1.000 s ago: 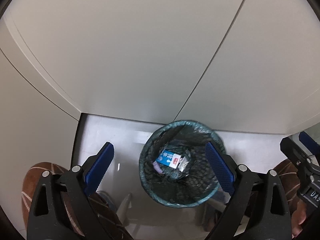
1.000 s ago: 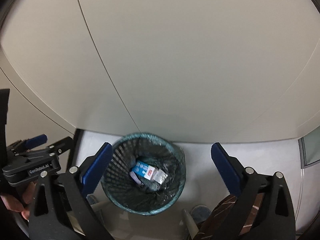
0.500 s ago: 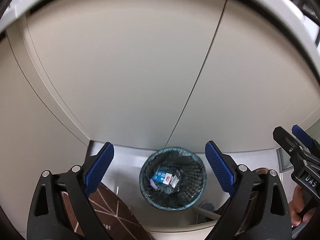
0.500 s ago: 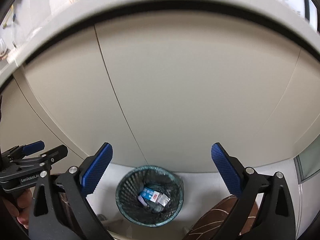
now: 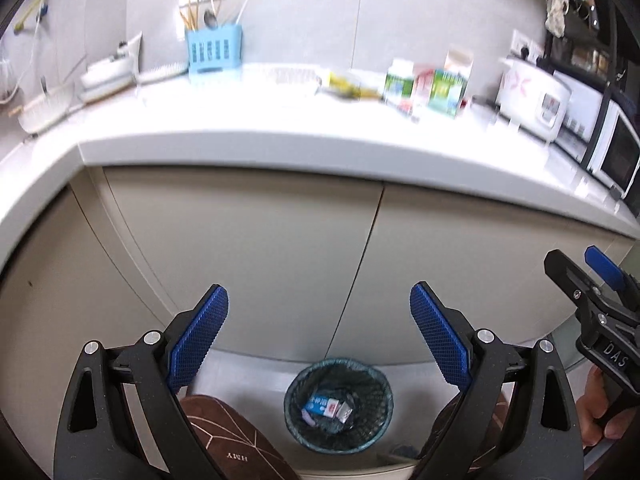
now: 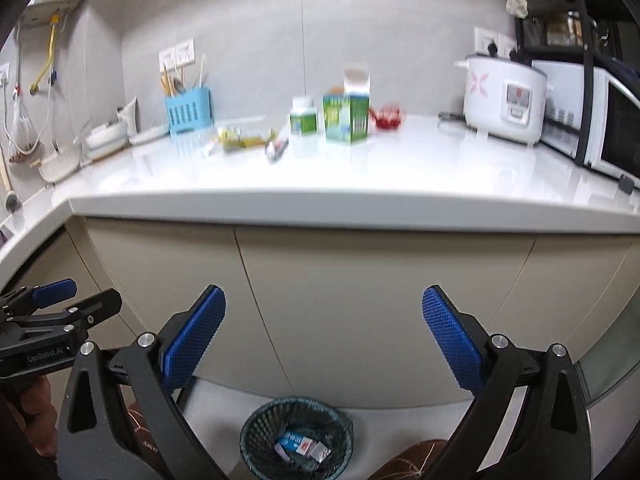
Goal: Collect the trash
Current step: 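Raise both tools back up toward the counter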
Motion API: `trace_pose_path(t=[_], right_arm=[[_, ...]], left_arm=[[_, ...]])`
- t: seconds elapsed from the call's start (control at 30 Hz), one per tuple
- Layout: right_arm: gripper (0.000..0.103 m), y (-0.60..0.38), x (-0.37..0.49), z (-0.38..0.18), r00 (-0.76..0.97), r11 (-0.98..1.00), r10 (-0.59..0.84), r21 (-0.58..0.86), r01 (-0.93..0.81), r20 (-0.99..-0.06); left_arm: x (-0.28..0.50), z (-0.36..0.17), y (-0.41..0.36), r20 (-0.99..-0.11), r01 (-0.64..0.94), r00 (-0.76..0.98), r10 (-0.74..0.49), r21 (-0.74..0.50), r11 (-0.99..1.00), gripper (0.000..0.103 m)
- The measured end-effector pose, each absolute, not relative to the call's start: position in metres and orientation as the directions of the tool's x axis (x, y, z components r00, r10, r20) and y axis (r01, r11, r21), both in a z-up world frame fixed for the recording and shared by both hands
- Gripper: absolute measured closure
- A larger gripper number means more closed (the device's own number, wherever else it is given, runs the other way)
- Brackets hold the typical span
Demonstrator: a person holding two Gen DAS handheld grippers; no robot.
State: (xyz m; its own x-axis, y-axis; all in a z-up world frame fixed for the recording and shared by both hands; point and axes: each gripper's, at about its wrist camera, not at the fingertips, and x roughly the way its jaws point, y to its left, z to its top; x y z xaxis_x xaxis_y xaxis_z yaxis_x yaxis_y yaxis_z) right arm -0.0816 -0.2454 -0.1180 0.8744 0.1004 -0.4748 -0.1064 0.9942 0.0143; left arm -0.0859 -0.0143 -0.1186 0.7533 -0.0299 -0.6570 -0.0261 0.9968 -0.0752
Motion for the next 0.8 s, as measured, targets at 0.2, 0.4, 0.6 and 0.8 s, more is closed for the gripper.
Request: trace_pose_path(t=[0.2, 0.4, 0.6, 0.8], right_arm=[[0.008, -0.246, -0.084, -0.081, 0.896, 0.993, 0.112, 0.010, -0.120, -0.429], [0.008, -0.243, -0.072, -0.051, 0.913, 0.992, 0.112, -0.011, -0.126, -0.392], [0.008, -0.241, -0.040, -0.035, 0.921, 0.991, 0.107, -0.032, -0.128, -0.375], [0.008, -0.244, 0.004, -0.031, 0.912, 0.991, 0.102, -0.035, -0.126, -0.397]], left_arm=[[-0.082, -0.069, -0.021, -0.607, -0.024, 0.794, -0.020, -0.064, 0.998, 0.012], [-0.071, -0.037, -0.025, -0.577, -0.023, 0.817, -0.017, -0.061, 0.998, 0.012], [-0.044, -0.020, -0.023, -0.564, -0.032, 0.826, -0.016, -0.075, 0.997, 0.011], [-0.006, -0.016, -0.018, -0.576, -0.040, 0.817, -0.016, -0.083, 0.996, 0.011]])
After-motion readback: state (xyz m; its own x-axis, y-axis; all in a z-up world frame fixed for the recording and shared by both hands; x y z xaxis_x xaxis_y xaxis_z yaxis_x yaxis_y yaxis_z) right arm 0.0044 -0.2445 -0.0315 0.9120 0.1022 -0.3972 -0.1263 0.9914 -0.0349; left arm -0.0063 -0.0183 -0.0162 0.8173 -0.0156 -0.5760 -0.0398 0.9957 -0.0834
